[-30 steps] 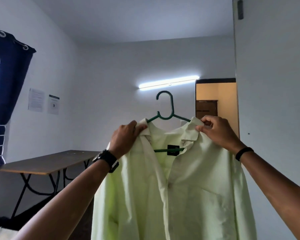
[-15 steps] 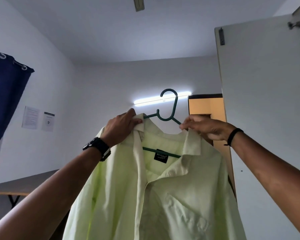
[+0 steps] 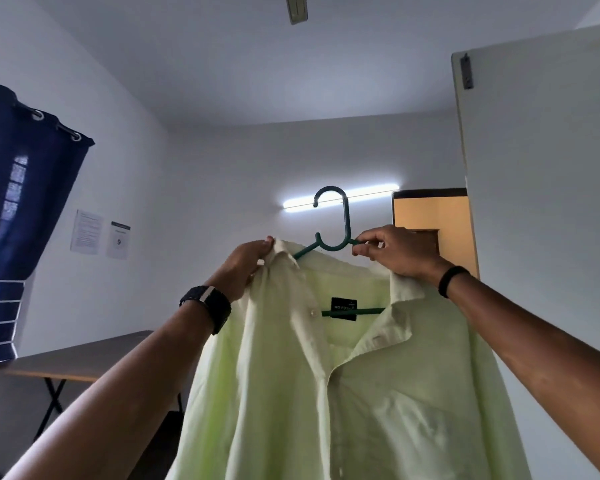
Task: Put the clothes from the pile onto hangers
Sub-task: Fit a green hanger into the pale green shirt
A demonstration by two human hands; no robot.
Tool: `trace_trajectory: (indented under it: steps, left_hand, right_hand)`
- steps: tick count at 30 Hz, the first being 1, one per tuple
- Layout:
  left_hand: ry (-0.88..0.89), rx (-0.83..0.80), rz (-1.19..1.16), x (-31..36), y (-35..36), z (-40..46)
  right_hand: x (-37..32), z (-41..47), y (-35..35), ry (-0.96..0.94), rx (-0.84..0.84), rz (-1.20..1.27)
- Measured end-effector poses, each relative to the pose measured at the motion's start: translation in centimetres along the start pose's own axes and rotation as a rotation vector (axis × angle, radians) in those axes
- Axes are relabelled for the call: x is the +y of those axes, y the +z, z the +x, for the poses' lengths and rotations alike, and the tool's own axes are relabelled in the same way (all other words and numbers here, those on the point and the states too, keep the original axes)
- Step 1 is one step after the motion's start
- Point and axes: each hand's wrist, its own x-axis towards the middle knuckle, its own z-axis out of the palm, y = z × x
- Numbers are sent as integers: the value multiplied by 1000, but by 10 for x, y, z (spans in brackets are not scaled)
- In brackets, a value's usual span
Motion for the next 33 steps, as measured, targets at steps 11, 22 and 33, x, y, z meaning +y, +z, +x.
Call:
trace_trajectory:
  steps: [11,22,33]
  left_hand:
    - [294,-161,1022,15,16,-3]
    - [356,297,575,-6,24,-3]
    - [486,255,823,-8,16,0]
  right_hand:
    - [-1,3,26,-11,32,14]
    - [-12,-3,-4,352,-587,229]
    - [-1,-6,28,183,6,128]
